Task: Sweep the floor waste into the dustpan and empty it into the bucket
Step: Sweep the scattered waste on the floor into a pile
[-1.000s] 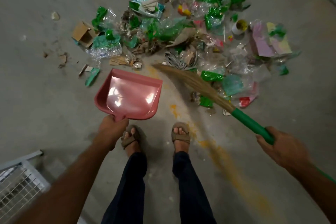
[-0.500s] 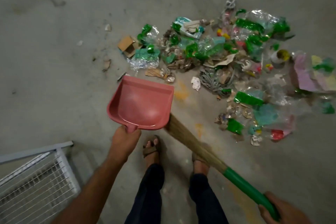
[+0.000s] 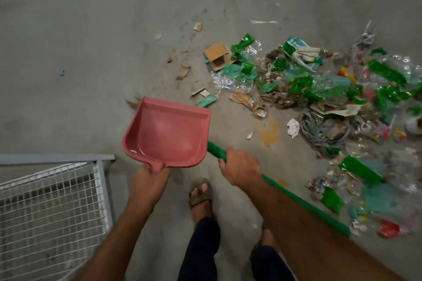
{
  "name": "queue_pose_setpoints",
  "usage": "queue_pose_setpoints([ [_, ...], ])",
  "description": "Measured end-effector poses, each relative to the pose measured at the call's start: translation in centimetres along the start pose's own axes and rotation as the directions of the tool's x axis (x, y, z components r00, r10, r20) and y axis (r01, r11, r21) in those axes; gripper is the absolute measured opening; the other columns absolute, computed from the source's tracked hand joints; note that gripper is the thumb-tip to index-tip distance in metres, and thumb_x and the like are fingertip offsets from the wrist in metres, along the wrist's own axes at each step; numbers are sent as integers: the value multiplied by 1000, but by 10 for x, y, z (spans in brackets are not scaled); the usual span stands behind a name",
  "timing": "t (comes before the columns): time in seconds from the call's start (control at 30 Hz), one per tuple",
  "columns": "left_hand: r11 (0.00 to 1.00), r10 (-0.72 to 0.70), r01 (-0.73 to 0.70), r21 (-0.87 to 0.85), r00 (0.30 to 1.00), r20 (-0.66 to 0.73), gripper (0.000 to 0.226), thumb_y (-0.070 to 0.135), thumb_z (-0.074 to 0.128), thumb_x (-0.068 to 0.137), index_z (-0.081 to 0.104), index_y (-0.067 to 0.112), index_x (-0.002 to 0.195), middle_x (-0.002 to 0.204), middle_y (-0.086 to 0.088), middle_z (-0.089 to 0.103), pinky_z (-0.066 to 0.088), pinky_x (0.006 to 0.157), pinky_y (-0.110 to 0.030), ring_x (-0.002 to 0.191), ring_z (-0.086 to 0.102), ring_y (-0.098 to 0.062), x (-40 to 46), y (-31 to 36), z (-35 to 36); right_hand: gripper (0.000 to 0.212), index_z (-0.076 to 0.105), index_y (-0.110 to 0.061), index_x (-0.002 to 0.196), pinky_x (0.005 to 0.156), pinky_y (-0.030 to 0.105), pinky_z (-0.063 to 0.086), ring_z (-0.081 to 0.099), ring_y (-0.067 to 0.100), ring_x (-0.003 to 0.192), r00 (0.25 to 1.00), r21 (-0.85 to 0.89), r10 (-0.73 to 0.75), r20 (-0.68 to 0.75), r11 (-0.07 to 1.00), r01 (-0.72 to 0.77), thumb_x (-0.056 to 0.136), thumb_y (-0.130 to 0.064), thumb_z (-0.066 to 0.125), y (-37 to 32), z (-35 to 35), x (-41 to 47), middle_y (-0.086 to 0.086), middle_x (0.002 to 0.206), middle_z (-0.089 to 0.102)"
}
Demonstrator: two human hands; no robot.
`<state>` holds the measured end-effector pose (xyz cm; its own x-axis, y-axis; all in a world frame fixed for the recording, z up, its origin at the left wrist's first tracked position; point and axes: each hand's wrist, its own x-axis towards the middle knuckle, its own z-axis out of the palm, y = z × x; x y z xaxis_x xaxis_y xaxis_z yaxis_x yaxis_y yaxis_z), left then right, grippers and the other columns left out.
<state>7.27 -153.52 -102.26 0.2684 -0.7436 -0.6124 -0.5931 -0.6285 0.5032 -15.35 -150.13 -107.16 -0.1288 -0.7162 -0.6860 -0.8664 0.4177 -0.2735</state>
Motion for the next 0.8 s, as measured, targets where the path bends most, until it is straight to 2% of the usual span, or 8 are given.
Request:
queue_pose_setpoints([
  [0.1,1000,-4,4,10,1000,-6,19,28,63,71,64,10,78,71,-12,67,56,67,-47,65,62,-27,29,-3,-9,43,53,-12,124,92,42,49,62,37,115,993,124,116,-28,986,-112,101,-46,42,-19,-6,44,17,124,65],
  [0.2,999,3,-4,48,1000,26,27,33,61,65,62,9,75,73,-21,68,57,69,-53,64,61,-27,56,-4,-15,44,52,-11,122,92,43,49,62,39,114,963,285,268,-15,925,-253,99,-48,42,-21,-2,69,18,122,65],
  [0.3,994,-4,-1,105,999,51,37,43,60,57,62,11,74,67,-13,67,58,69,-54,65,66,-33,78,-3,-20,47,53,-11,124,93,44,49,62,40,113,920,412,391,9,837,-359,99,-49,42,-2,10,66,20,121,65],
  [0.43,972,15,-46,230,991,135,36,45,59,60,63,13,77,68,-9,69,60,69,-51,69,69,-35,91,15,-22,48,55,-13,122,89,43,53,64,39,102,842,465,531,98,723,-510,99,-52,41,51,39,18,18,112,67],
  [0.6,942,60,-133,308,970,234,20,32,65,73,61,13,78,75,-10,70,59,73,-46,76,69,-35,89,53,-4,42,54,-17,113,87,44,53,64,37,95,732,478,663,155,598,-643,98,-54,42,122,75,-75,16,103,67],
  [0.7,921,95,-195,338,952,289,30,40,59,66,61,12,74,75,-12,70,57,72,-44,78,69,-36,87,71,12,37,53,-20,104,83,44,54,65,35,86,654,473,736,172,521,-711,98,-55,43,153,88,-124,13,90,66],
  [0.8,907,97,-222,358,937,336,42,48,56,58,63,10,75,75,-13,71,60,73,-48,78,70,-38,89,77,28,34,54,-19,96,80,43,54,65,36,84,614,508,779,126,481,-715,98,-53,47,168,88,-164,13,85,66],
])
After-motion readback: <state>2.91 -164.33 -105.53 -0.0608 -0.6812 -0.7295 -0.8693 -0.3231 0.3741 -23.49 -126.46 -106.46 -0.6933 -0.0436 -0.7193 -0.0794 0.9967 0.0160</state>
